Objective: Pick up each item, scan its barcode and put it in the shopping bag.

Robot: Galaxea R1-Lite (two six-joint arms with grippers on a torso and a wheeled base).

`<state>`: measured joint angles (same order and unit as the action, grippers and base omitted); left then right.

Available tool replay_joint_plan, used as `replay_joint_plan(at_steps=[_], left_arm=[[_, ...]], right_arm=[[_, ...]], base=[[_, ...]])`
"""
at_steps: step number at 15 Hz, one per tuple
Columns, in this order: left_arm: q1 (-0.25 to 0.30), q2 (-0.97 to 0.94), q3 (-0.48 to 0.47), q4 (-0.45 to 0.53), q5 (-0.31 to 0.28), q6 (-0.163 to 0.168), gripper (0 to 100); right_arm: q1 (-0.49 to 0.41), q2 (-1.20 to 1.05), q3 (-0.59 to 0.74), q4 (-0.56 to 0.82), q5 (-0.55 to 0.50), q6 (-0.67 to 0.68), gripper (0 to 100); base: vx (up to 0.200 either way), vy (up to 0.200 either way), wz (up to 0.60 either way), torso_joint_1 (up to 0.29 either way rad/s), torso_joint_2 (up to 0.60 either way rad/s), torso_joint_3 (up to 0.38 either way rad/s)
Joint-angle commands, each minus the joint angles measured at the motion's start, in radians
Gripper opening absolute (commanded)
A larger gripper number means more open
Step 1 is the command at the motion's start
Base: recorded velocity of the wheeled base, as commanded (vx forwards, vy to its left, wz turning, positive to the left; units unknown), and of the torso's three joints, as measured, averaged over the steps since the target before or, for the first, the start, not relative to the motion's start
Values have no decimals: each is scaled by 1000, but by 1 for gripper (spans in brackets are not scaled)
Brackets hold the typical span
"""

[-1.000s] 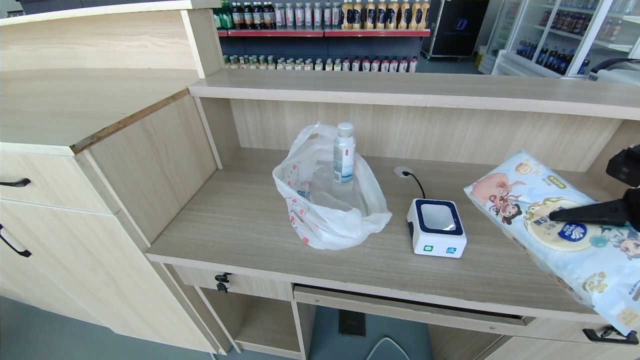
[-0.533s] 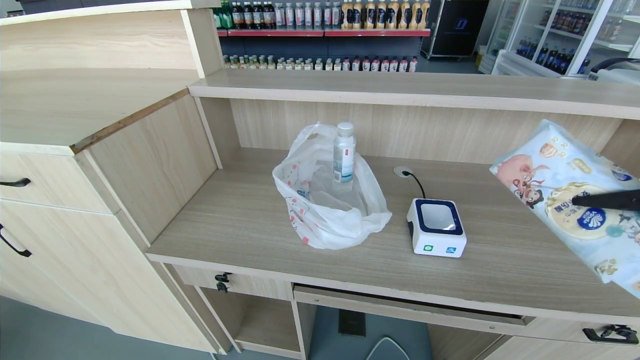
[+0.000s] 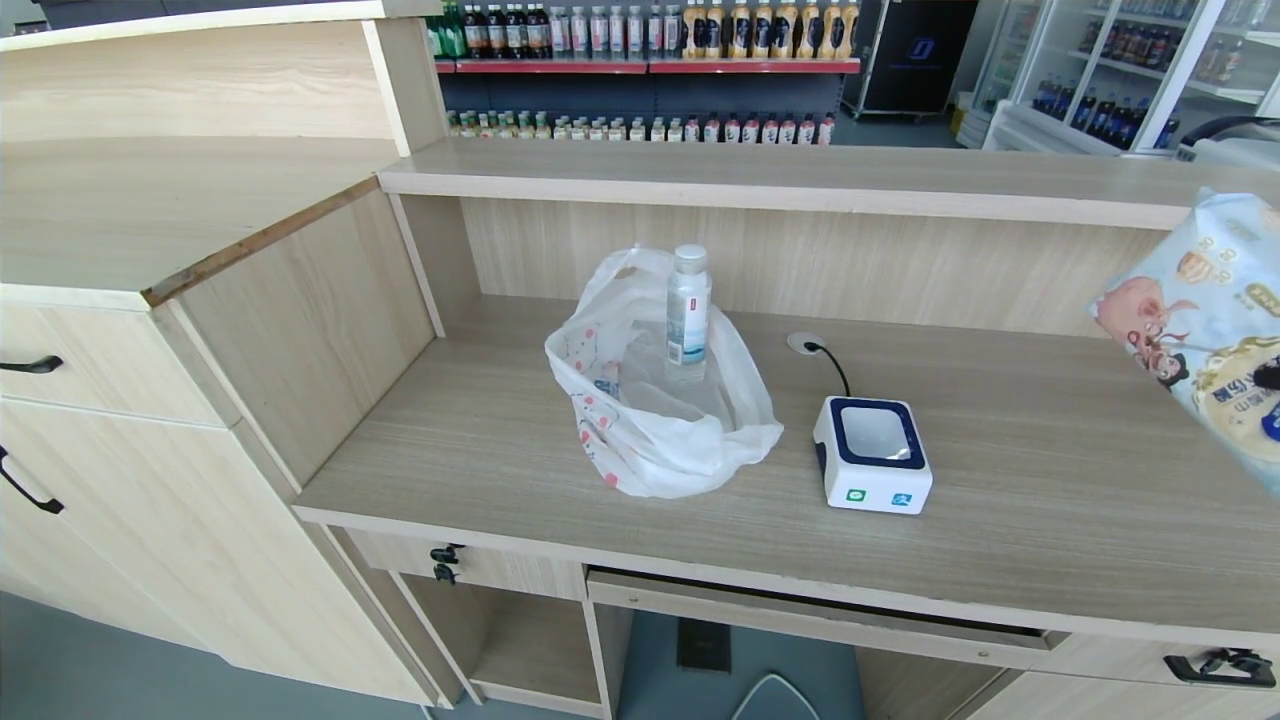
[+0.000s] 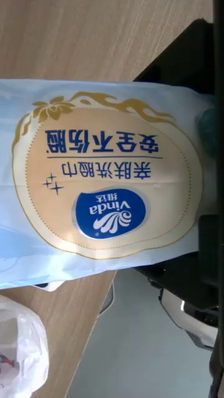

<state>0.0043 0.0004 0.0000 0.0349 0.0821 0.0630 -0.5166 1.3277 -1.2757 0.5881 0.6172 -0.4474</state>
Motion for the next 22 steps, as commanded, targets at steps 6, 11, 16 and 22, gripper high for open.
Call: replay_joint_plan(at_steps=[6,11,16,22], left_arm=[[0,0,0,0,1,0,100],[0,0,0,0,1,0,100],[0,0,0,0,1,0,100],[0,0,0,0,1,0,100]], right_arm=[[604,-73,45,-367,-849,561,0],[685,-131,90,-456,-876,181,0],[742,-139,87,-462,-858,156,0],[757,1,21,-475,-812,217,0]], base=[[0,0,0,0,0,0],[0,0,0,0,0,0],[0,0,360,0,2,1],[0,0,500,2,0,4]])
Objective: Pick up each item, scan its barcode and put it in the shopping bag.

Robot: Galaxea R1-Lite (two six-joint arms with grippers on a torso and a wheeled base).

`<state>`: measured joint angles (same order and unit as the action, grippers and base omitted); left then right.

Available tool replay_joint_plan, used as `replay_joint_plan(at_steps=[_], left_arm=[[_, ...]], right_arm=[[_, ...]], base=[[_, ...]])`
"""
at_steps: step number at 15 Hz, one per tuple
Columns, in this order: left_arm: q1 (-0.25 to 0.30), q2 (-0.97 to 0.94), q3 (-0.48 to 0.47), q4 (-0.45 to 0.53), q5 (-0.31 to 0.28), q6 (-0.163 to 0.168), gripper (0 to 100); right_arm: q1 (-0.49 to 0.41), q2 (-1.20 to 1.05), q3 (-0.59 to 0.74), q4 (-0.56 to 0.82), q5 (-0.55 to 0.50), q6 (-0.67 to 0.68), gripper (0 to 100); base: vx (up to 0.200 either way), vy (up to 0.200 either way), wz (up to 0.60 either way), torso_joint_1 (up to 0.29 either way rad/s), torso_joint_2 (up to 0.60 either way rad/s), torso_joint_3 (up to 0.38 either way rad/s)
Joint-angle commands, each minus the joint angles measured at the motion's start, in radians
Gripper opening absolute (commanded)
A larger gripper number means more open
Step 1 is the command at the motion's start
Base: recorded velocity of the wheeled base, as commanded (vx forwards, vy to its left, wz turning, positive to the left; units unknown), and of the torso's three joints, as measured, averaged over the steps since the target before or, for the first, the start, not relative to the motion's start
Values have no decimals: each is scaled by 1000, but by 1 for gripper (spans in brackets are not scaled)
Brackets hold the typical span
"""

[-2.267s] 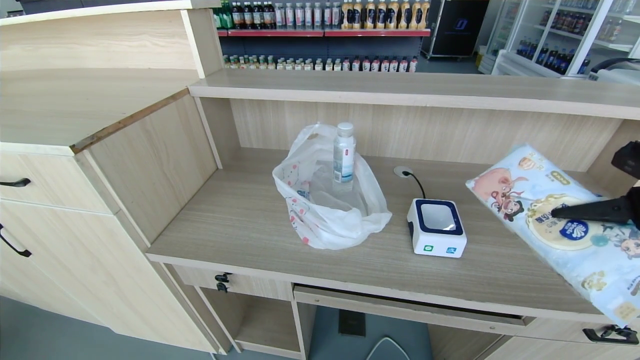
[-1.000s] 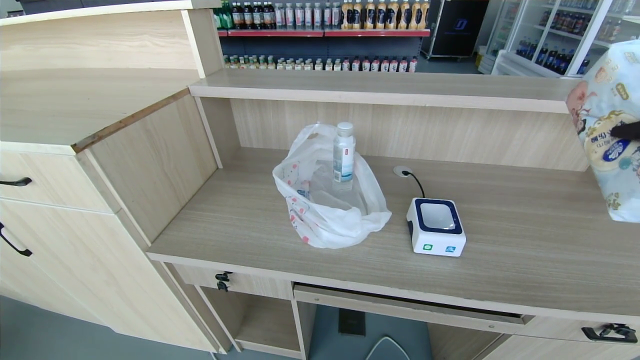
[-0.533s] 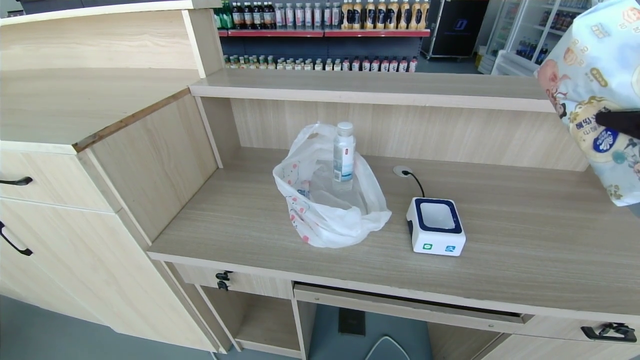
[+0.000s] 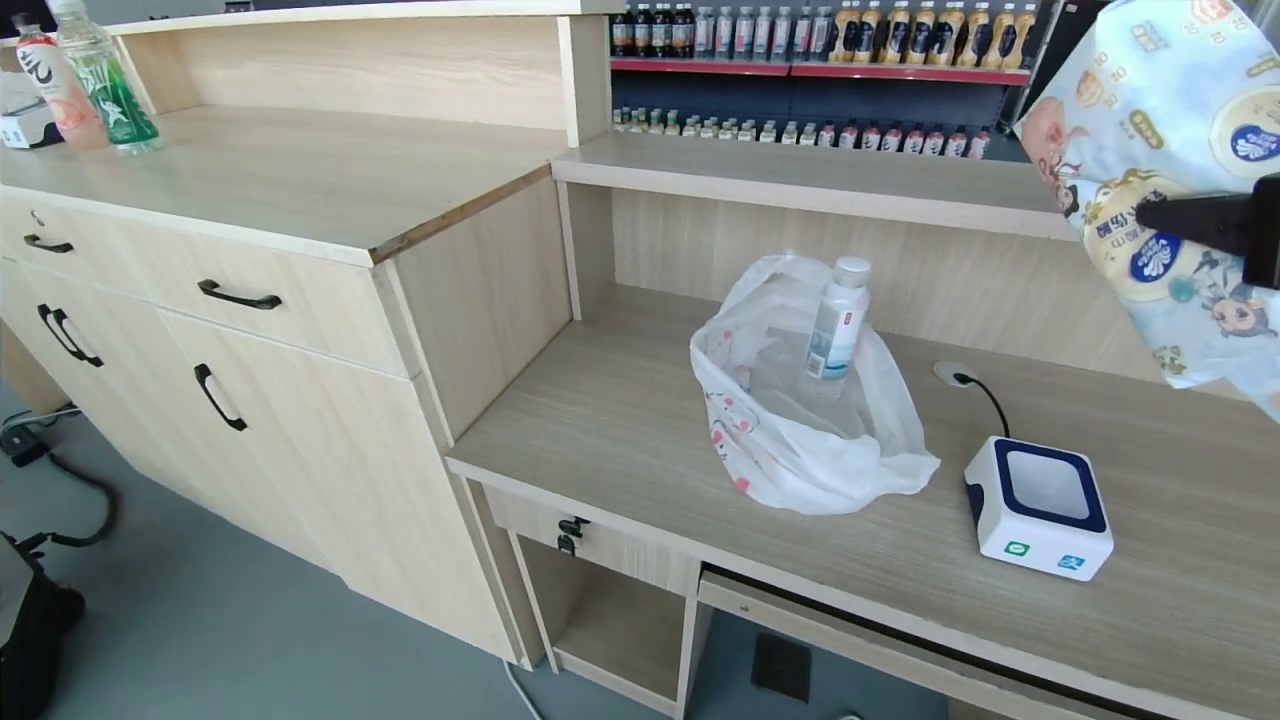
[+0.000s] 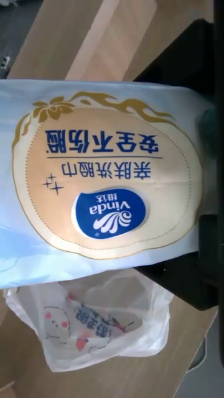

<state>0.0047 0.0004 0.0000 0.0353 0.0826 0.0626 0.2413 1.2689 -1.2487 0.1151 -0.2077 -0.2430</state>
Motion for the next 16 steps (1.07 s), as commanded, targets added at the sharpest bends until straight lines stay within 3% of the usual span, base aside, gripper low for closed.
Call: replay_joint_plan(at_steps=[1,3,6,16], left_arm=[[0,0,0,0,0,0,100],[0,0,0,0,0,0,100],[0,1,0,0,0,0,100],[0,0,0,0,0,0,100]], right_arm=[[0,87,-12,-9,36,42,0],[-14,204,14,-138,151,139,0],[-51,291,71,-204,329,162,0],[-53,489,109,-430,399,209,0]], base=[[0,0,0,0,0,0],[0,0,0,0,0,0],[0,0,0,0,0,0],[0,0,0,0,0,0]])
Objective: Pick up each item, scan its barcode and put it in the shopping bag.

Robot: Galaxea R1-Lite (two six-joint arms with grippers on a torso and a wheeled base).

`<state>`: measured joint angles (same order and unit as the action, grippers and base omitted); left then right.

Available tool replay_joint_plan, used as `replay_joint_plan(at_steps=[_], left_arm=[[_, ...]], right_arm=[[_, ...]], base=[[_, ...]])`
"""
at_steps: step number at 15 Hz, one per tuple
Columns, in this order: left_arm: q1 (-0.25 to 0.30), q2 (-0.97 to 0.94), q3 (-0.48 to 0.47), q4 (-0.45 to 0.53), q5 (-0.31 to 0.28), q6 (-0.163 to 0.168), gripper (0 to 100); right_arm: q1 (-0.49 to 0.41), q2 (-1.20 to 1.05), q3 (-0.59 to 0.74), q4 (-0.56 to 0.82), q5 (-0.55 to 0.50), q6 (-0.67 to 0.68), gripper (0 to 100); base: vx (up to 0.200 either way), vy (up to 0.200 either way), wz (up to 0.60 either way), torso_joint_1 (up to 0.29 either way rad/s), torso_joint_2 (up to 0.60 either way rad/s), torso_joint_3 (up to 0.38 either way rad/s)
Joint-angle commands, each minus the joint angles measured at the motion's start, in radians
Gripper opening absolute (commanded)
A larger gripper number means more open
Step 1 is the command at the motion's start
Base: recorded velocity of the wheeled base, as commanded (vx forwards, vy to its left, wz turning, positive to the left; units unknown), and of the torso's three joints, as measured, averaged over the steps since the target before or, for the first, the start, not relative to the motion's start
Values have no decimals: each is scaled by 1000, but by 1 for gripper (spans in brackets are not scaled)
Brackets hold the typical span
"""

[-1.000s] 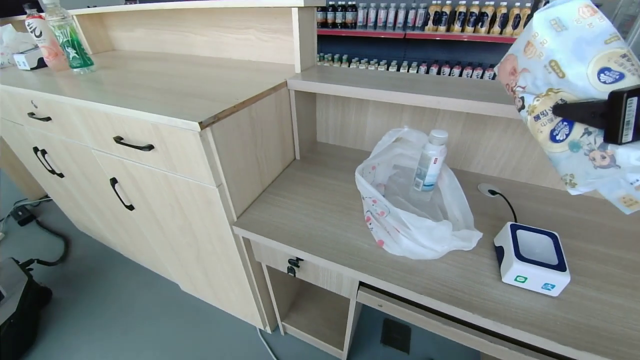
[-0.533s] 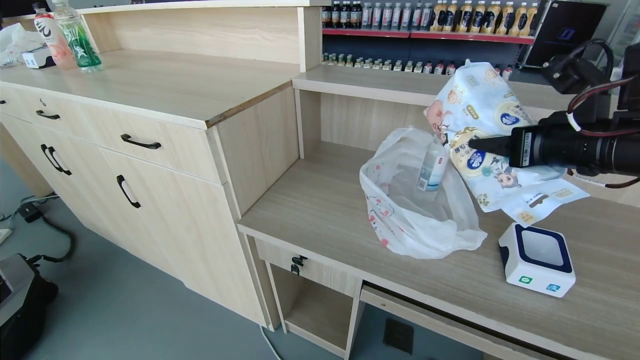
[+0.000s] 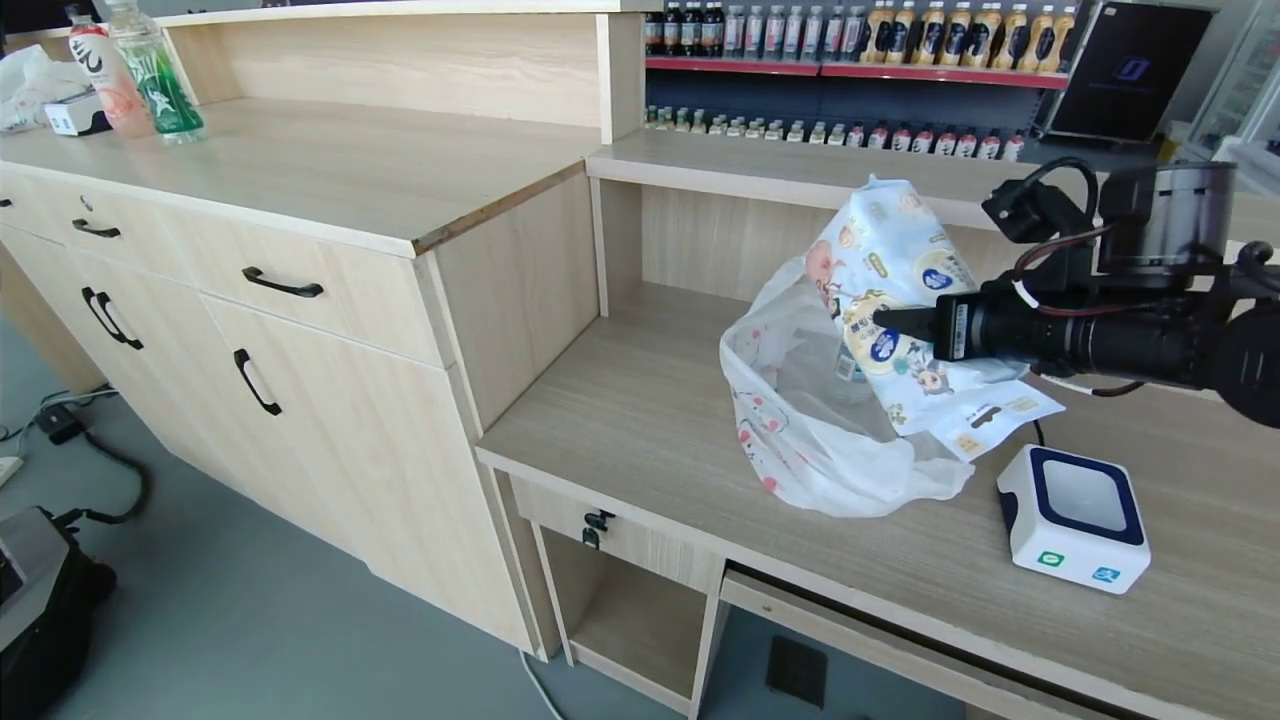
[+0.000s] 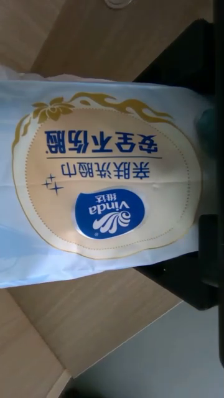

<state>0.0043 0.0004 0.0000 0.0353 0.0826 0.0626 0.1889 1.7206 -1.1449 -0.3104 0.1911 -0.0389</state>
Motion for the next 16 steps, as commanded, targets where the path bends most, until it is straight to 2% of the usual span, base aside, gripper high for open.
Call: replay_joint_plan(at_steps=[1,3,5,16], left_arm=[[0,0,0,0,0,0,100],[0,0,0,0,0,0,100],[0,0,0,0,0,0,100],[0,0,0,0,0,0,100]], right_arm=[[0,40,8,-13,2,45,0],[1,57,1,-24,13,62,0],[6,109,5,-119,13,62,0],[26,214,11,-130,14,53,0]], base=[[0,0,0,0,0,0],[0,0,0,0,0,0],[0,0,0,0,0,0],[0,0,0,0,0,0]])
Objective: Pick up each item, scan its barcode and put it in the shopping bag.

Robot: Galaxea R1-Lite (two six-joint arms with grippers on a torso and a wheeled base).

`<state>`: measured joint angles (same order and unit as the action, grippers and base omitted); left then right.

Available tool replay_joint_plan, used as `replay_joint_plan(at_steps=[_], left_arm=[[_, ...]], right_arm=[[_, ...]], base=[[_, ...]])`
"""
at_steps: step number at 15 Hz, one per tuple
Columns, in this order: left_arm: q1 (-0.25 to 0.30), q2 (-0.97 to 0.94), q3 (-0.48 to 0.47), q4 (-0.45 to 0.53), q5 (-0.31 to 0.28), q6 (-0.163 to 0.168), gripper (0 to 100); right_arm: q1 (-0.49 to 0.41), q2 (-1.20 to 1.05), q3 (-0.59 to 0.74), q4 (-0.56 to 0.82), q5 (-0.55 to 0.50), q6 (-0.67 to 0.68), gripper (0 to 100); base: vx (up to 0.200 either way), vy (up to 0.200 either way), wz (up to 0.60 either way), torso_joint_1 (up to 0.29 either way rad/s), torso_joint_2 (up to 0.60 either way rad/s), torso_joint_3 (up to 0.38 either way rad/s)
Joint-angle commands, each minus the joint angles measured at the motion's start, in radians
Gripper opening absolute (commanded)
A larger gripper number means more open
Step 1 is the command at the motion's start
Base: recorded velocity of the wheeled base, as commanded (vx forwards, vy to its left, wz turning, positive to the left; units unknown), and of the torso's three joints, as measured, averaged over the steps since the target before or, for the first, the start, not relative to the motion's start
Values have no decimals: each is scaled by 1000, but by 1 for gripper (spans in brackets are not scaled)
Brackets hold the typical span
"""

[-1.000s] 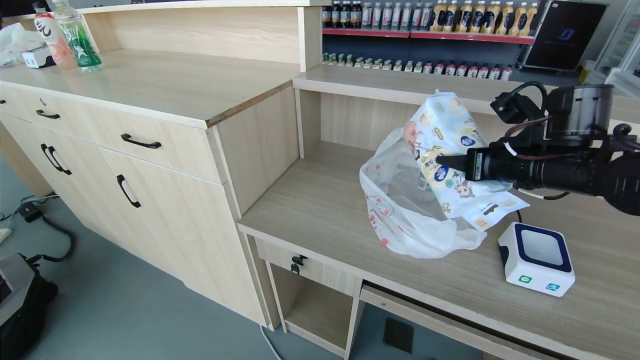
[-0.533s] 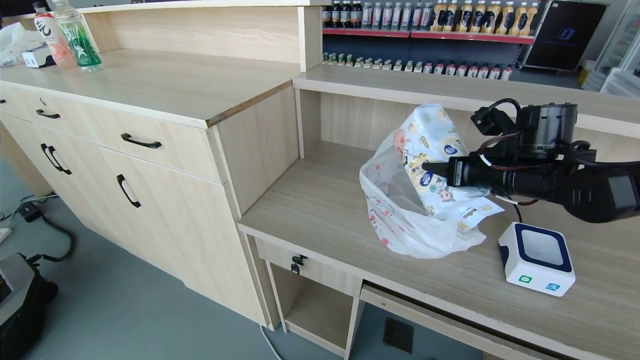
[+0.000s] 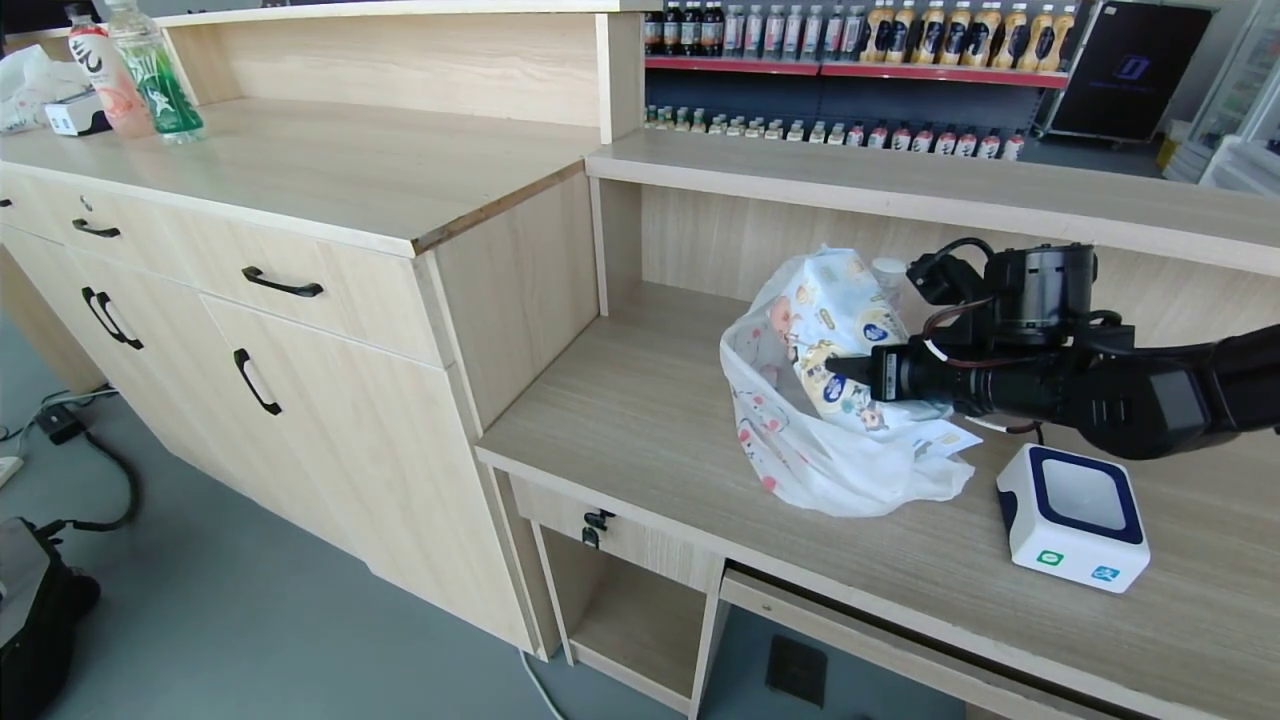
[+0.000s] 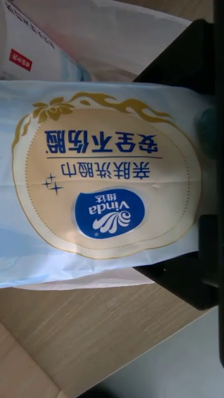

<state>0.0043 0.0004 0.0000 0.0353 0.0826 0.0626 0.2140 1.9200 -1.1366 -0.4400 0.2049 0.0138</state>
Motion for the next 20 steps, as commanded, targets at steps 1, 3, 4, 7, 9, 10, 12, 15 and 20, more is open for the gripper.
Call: replay_joint_plan(at_steps=[1,3,4,7,9,10,12,15,20], left_arm=[[0,0,0,0,0,0,100],[0,0,0,0,0,0,100],[0,0,0,0,0,0,100],[0,0,0,0,0,0,100],[0,0,0,0,0,0,100],[0,0,0,0,0,0,100],[0,0,0,0,0,0,100],[0,0,0,0,0,0,100],[0,0,0,0,0,0,100]], right_arm=[[1,19,3,0,1,0,0],[1,33,1,0,1,0,0],[-1,40,0,0,1,-3,0],[-4,62,5,-16,1,-9,0],[-4,73,5,-22,1,-8,0],[-5,79,9,-34,1,-9,0],[-12,83,15,-43,1,-8,0],[-16,83,20,-45,1,-6,0],[-15,85,17,-51,5,-5,100]], base=[[0,0,0,0,0,0],[0,0,0,0,0,0],[0,0,0,0,0,0],[0,0,0,0,0,0],[0,0,0,0,0,0],[0,0,0,0,0,0],[0,0,0,0,0,0],[0,0,0,0,0,0],[0,0,0,0,0,0]])
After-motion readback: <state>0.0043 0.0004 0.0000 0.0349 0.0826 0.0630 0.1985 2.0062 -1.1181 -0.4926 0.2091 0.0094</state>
